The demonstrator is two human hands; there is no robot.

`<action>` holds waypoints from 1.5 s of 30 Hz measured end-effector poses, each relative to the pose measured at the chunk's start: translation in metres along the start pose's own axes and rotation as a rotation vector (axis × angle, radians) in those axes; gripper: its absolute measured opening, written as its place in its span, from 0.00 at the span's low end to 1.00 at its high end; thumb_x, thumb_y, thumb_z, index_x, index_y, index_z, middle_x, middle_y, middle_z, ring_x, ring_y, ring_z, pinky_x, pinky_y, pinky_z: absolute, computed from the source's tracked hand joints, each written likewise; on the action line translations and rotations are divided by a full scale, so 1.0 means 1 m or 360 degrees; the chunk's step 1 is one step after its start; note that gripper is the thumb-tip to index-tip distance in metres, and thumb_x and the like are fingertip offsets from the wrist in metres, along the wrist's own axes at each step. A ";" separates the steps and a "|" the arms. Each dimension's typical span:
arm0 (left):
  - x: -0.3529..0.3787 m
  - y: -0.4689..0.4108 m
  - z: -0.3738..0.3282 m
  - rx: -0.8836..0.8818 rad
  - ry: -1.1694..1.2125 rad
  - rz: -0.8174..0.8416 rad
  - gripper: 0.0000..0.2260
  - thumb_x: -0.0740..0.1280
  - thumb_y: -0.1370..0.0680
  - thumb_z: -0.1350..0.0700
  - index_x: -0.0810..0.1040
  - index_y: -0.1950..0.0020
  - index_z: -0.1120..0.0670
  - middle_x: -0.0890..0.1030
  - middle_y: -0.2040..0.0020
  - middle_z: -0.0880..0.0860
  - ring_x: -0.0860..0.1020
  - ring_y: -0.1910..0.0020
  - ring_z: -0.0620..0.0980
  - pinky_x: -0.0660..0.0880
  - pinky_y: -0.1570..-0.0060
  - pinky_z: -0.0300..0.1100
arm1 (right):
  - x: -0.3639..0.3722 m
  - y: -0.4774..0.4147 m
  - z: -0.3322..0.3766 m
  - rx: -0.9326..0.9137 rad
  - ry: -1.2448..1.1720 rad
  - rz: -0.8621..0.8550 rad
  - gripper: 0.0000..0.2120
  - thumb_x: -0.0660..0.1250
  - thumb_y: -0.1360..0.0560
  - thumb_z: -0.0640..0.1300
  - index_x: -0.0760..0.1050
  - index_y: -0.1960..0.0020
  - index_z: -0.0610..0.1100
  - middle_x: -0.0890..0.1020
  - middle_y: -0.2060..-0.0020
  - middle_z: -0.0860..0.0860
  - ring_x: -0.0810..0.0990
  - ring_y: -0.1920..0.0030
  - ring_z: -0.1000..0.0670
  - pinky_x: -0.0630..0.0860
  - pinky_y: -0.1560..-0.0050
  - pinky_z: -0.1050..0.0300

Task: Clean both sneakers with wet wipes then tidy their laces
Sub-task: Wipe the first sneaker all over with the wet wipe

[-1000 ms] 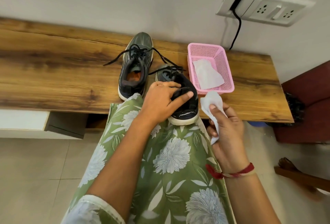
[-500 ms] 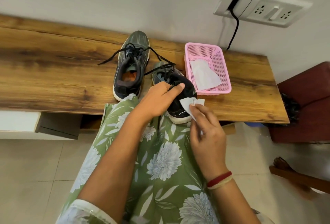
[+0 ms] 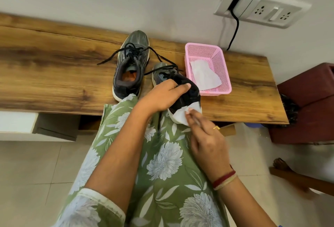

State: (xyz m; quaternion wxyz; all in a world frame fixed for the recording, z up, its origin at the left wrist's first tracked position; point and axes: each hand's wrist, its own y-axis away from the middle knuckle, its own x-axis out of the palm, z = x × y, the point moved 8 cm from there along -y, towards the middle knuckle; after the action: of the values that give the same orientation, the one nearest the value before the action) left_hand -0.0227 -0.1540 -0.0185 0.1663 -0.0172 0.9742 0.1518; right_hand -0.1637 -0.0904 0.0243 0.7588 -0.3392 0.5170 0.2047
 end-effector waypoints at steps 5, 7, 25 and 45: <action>0.000 0.003 -0.003 0.0002 0.0029 0.0001 0.24 0.61 0.20 0.45 0.61 0.74 0.52 0.61 0.79 0.45 0.61 0.78 0.45 0.60 0.68 0.43 | 0.002 0.004 0.010 -0.0042 0.0005 0.0019 0.19 0.57 0.27 0.37 0.77 0.39 0.38 0.79 0.42 0.44 0.81 0.55 0.47 0.80 0.59 0.57; -0.001 0.004 -0.004 0.0003 0.0031 0.0009 0.25 0.60 0.20 0.46 0.59 0.75 0.52 0.59 0.80 0.45 0.59 0.79 0.44 0.59 0.69 0.43 | -0.002 0.003 0.001 0.0068 -0.0088 -0.0025 0.20 0.57 0.27 0.37 0.76 0.38 0.39 0.79 0.42 0.44 0.80 0.52 0.47 0.79 0.58 0.58; -0.006 0.011 -0.002 0.0001 0.0169 -0.0026 0.24 0.58 0.19 0.46 0.61 0.73 0.53 0.61 0.78 0.45 0.61 0.77 0.45 0.61 0.67 0.43 | -0.002 -0.006 0.001 0.0093 -0.0185 0.0059 0.19 0.58 0.28 0.41 0.77 0.39 0.42 0.77 0.45 0.47 0.77 0.63 0.52 0.75 0.68 0.61; -0.004 0.010 -0.002 -0.0031 0.0201 -0.0001 0.22 0.58 0.20 0.44 0.62 0.70 0.53 0.62 0.74 0.48 0.63 0.72 0.49 0.62 0.64 0.46 | 0.008 -0.007 0.010 -0.0134 -0.0127 0.0155 0.17 0.59 0.28 0.41 0.78 0.42 0.43 0.76 0.44 0.44 0.78 0.63 0.49 0.75 0.70 0.59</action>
State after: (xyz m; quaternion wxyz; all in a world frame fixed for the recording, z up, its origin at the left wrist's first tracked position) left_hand -0.0205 -0.1449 -0.0126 0.1045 -0.0287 0.9812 0.1599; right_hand -0.1495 -0.0887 0.0212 0.7529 -0.3368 0.4933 0.2764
